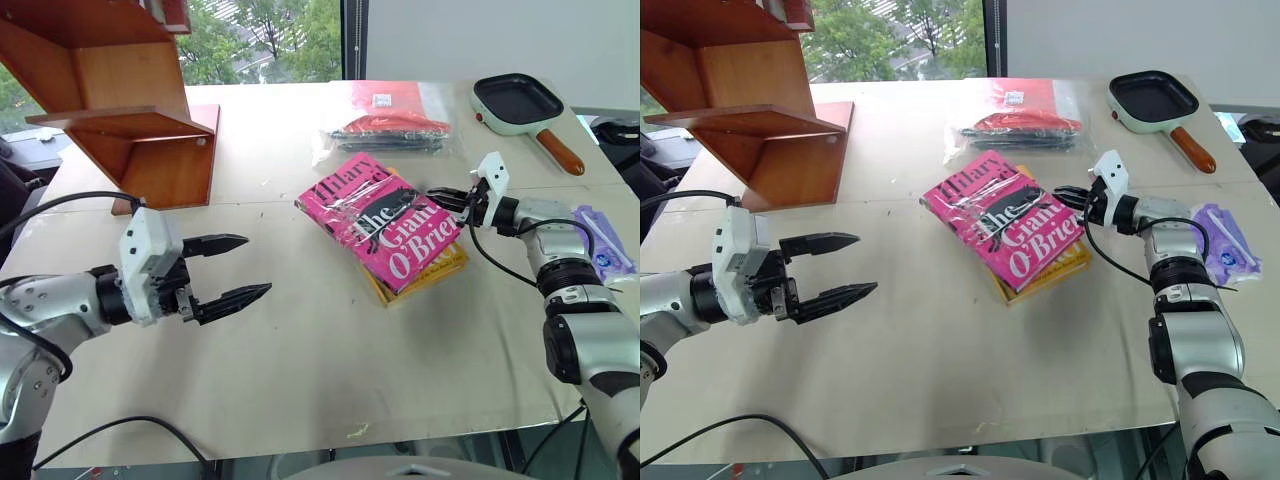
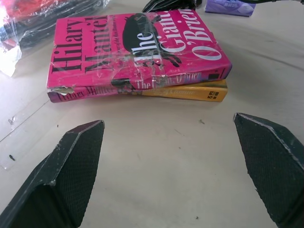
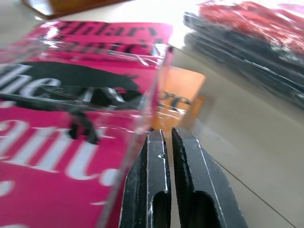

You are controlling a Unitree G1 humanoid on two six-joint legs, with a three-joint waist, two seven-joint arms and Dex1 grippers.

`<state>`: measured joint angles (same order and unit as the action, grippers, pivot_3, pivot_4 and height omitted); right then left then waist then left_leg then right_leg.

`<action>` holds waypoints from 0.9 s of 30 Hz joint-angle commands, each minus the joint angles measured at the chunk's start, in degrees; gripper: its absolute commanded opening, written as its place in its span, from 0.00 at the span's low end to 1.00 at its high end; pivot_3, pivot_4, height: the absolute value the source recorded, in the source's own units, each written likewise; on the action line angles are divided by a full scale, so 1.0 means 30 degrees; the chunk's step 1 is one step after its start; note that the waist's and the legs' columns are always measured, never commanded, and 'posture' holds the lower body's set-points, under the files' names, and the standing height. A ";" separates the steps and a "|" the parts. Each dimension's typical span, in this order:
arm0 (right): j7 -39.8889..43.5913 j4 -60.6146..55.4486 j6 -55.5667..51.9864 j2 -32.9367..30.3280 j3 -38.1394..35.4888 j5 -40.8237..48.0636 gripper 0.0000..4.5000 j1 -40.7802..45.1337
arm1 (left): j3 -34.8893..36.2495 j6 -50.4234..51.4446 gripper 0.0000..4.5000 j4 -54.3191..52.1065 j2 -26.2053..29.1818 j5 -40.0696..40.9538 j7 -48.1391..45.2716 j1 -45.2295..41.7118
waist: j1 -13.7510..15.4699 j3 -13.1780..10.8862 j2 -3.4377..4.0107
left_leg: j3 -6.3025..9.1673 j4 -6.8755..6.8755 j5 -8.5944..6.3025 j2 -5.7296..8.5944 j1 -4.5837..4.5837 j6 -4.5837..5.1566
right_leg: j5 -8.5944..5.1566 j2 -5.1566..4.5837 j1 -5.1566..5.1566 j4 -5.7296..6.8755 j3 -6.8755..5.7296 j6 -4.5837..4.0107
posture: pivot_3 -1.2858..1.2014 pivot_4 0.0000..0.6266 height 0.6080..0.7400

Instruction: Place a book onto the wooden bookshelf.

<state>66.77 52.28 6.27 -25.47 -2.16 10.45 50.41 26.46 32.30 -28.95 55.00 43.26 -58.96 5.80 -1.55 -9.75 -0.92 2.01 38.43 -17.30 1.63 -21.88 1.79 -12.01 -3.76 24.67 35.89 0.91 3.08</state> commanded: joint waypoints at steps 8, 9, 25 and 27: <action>0.1346 -0.4512 -0.2214 -0.0210 0.0242 0.0965 0.02 -0.1894 | 0.0086 -0.0142 1.00 -0.0394 0.0106 0.0003 -0.0231 -0.0109 | -0.0165 0.0000 0.0001 | 0.0001 0.0007 0.0001 0.0001 0.0005 -0.0002 | 0.0004 -0.0003 0.0002 0.0016 0.0004 -0.0001 | 0.52 0.24 1.00; 0.1372 -0.4791 -0.2390 -0.0209 0.0282 0.0997 0.02 -0.2030 | 0.0033 -0.0162 1.00 -0.0342 0.0106 -0.0017 -0.0263 -0.0155 | -0.0171 0.0001 0.0000 | 0.0001 0.0007 0.0001 0.0001 0.0004 -0.0002 | 0.0003 -0.0001 0.0002 0.0015 0.0004 -0.0001 | 0.52 0.24 1.00; 0.0522 -1.0075 -0.4205 -0.2968 -0.2205 0.3412 0.02 -0.5667 | -0.1504 0.5824 1.00 0.0413 -0.7805 0.4755 1.0695 -0.1003 | 0.0258 0.0036 0.0016 | 0.0015 0.0038 -0.0001 0.0019 -0.0013 0.0001 | 0.0005 -0.0042 0.0000 0.0013 0.0003 0.0004 | 0.52 0.24 1.00; 0.1012 -1.2703 -0.6192 -0.3823 -0.2678 0.4809 0.13 -0.7037 | -0.1007 0.6551 1.00 0.1656 -1.0122 0.7991 1.3707 -0.1756 | 0.0321 0.0044 0.0022 | 0.0023 0.0074 0.0000 0.0013 -0.0015 0.0001 | 0.0007 -0.0037 -0.0003 0.0058 0.0000 0.0006 | 0.52 0.24 1.00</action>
<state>68.01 22.76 -7.17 -34.22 -7.39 19.77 31.15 21.88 49.84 -26.16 28.48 57.93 -26.48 2.11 -0.58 -9.62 -0.85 2.11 38.68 -17.30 1.68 -21.92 1.79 -11.98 -3.89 24.67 36.13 0.92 3.11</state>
